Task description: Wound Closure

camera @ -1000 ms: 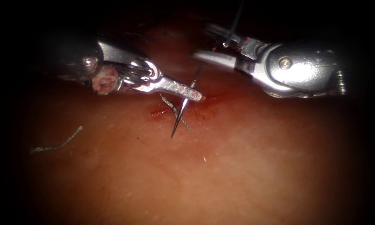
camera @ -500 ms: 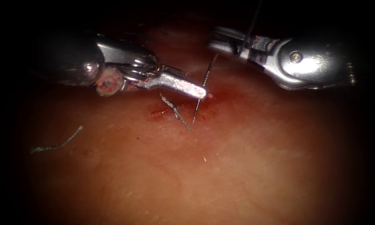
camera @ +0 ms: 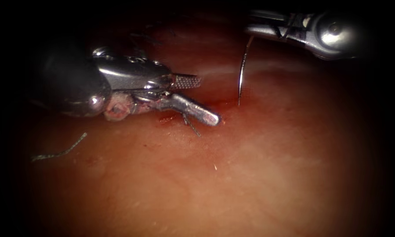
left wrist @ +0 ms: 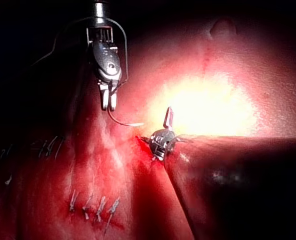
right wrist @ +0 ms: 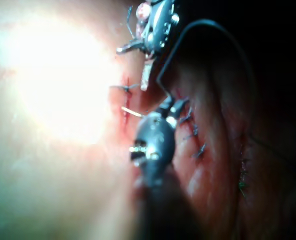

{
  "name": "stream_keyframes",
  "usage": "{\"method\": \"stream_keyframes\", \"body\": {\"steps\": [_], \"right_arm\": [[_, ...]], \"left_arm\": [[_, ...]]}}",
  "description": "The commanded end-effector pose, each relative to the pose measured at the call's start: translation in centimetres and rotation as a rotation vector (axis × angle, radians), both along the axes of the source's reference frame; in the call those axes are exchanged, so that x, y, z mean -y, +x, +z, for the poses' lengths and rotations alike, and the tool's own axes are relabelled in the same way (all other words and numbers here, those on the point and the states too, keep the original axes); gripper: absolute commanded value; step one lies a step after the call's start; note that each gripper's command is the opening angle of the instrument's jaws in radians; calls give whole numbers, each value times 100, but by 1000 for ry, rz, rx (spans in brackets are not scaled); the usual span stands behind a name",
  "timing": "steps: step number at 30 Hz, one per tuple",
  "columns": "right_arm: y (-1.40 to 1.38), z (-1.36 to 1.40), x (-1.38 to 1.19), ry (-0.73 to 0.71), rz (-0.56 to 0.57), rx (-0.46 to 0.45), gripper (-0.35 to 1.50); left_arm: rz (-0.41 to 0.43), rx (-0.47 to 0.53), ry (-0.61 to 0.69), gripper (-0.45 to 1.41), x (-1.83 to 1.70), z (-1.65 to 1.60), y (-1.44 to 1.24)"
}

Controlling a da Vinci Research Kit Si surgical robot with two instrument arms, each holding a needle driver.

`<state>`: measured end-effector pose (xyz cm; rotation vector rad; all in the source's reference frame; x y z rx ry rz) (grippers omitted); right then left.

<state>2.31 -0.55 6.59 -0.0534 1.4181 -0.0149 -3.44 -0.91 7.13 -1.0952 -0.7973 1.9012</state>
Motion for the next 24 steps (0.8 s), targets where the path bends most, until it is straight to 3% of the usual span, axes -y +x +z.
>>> {"method": "stream_keyframes", "body": {"steps": [1, 4, 10, 24], "right_arm": [[8, 12, -7, -13, -7, -6, -35], [12, 14, -9, -20, -19, -16, -35], [24, 7, -2, -51, -46, -35, -35], [35, 6, 3, -71, -52, -43, -35]], "left_arm": [[28, -20, -70, 34, 7, 9, -5], [53, -40, -160, 10, 16, 18, -4], [61, -108, -215, -10, 41, 35, -7], [112, -258, -213, 3, 70, 54, -11]]}}
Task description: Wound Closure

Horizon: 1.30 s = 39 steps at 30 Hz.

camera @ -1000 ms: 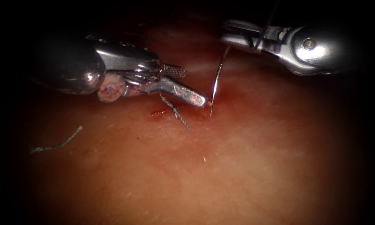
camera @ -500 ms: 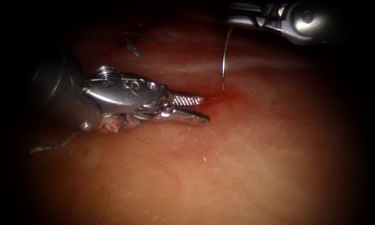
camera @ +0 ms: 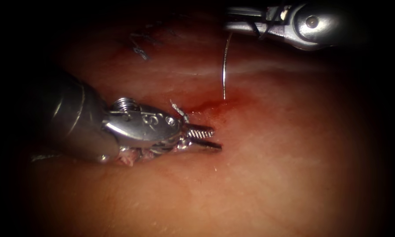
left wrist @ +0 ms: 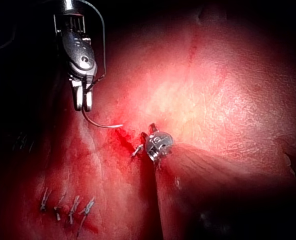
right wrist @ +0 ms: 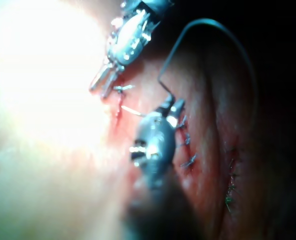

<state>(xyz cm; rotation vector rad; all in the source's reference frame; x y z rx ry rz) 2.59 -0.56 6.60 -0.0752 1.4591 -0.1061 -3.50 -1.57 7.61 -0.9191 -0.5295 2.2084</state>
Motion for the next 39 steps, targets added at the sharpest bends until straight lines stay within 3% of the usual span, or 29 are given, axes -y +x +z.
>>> {"method": "stream_keyframes", "body": {"steps": [1, 8, 32, 39], "right_arm": [[9, 5, 3, -3, -2, -2, -35], [15, 8, 8, -20, -4, -3, -35], [24, 45, 18, -143, -39, -18, -35], [28, 47, 20, -158, -39, -20, -35]], "left_arm": [[1, -6, 0, 5, 5, 8, -4], [14, -31, -10, 0, 8, 31, 6], [52, -44, 14, -7, 17, 54, 1], [55, -41, 17, -7, 19, 47, 4]]}}
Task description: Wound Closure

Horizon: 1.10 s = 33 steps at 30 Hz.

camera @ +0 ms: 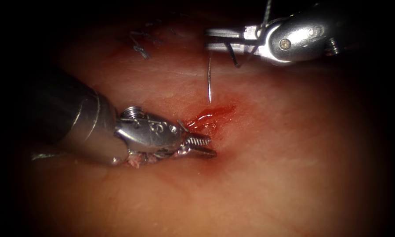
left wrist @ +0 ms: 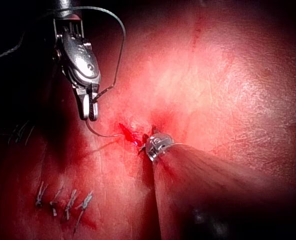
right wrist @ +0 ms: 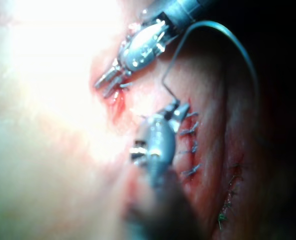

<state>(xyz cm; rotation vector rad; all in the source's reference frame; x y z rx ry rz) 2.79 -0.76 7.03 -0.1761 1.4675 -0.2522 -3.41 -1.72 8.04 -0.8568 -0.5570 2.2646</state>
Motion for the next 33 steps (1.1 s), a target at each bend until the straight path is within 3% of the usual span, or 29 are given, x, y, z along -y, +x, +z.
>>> {"method": "stream_keyframes", "body": {"steps": [1, 33], "right_arm": [[8, 5, 1, -2, 0, -3, -35], [12, 21, 13, -54, -13, -8, -35]], "left_arm": [[0, 2, 2, -5, 4, 4, -4], [6, 8, 10, -7, 1, -6, 2]]}}
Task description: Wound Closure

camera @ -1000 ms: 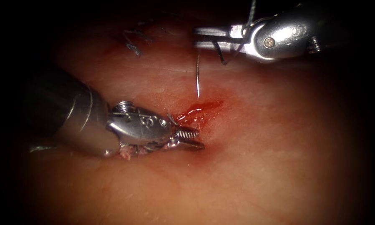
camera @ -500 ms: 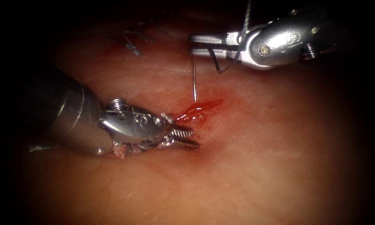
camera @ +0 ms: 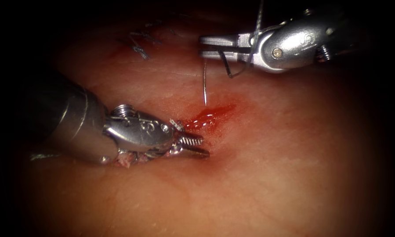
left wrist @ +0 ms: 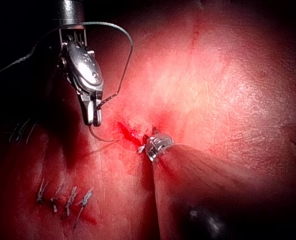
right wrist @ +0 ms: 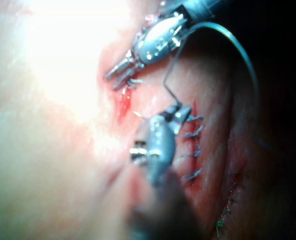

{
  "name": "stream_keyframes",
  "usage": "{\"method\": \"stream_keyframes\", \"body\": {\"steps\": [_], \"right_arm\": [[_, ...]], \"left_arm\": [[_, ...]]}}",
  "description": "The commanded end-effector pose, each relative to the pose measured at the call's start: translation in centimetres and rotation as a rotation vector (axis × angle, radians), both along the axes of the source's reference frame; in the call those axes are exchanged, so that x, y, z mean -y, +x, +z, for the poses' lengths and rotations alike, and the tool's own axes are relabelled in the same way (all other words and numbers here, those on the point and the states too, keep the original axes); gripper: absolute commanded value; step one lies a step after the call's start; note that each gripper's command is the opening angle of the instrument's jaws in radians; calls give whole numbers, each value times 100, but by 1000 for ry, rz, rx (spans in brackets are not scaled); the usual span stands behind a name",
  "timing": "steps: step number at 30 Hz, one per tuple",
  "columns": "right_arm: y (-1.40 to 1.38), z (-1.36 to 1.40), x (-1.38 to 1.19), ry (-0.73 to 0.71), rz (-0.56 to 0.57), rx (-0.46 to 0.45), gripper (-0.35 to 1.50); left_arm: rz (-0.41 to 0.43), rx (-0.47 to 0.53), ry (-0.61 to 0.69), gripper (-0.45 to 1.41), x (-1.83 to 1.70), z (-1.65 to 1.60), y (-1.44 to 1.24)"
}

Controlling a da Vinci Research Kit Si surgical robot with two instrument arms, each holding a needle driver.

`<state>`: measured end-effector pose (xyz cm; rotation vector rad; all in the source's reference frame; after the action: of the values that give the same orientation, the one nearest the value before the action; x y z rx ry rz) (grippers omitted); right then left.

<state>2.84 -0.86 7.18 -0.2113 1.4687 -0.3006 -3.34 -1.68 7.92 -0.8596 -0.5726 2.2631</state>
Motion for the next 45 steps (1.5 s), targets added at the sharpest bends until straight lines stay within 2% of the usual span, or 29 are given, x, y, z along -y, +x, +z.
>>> {"method": "stream_keyframes", "body": {"steps": [1, 13, 27, 33, 36, 45], "right_arm": [[7, 7, 4, -3, -3, -2, -35], [7, 7, 12, -7, -14, 5, -35], [10, 4, 34, -11, -88, 4, -35], [13, 4, 28, 3, -76, 12, -35], [16, 3, 21, 18, -64, 18, -35], [22, 3, 16, 98, -62, 43, -35]], "left_arm": [[0, 1, 1, -5, 5, 5, -5], [4, 3, 1, -2, 3, 6, 0], [6, 4, 2, -2, 3, 6, 2], [2, 3, 4, -4, 0, 5, -2], [-4, 0, 6, -10, -3, 3, -11], [-10, -4, 7, -10, -2, 12, -29]]}}
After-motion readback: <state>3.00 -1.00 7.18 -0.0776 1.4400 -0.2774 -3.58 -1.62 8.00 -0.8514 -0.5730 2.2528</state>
